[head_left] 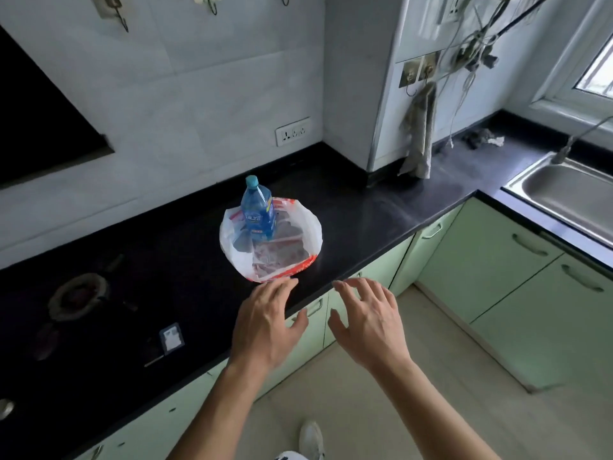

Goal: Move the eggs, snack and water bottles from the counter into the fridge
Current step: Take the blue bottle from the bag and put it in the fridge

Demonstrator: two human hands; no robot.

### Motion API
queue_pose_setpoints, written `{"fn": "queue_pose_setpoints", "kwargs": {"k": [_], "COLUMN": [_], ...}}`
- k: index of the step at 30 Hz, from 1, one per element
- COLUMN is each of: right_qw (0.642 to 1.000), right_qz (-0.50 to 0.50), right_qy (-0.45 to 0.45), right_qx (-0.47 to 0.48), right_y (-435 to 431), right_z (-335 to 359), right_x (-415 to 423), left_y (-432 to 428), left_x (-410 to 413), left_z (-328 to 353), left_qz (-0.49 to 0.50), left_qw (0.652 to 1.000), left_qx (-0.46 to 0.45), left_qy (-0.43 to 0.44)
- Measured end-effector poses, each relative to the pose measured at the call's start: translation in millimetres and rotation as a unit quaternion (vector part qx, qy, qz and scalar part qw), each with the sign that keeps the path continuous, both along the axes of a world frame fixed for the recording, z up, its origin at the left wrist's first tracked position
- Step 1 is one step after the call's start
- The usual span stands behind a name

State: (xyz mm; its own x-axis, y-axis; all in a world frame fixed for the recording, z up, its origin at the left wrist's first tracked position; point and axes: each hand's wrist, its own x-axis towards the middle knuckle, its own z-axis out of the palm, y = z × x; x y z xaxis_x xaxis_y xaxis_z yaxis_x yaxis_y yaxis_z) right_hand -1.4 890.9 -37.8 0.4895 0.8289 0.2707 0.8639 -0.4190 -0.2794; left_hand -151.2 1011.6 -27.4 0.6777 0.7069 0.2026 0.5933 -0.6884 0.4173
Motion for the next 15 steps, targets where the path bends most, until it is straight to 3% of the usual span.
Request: {"fn": "queue_pose_setpoints", "kwargs": {"k": [15], "right_qw": [0.997], "right_qz": [0.070], "right_qy": [0.042], "right_qx": [-0.003], "right_y": [120.0], "right_z": [-27.7], "right_x": [70.3], "left_y": [108.2], "left_x": [67.6], "left_z": [-22.1], "left_qz": [0.059], "left_qw": [0.998], "left_qx": [-0.019], "left_qy": [0.000]}}
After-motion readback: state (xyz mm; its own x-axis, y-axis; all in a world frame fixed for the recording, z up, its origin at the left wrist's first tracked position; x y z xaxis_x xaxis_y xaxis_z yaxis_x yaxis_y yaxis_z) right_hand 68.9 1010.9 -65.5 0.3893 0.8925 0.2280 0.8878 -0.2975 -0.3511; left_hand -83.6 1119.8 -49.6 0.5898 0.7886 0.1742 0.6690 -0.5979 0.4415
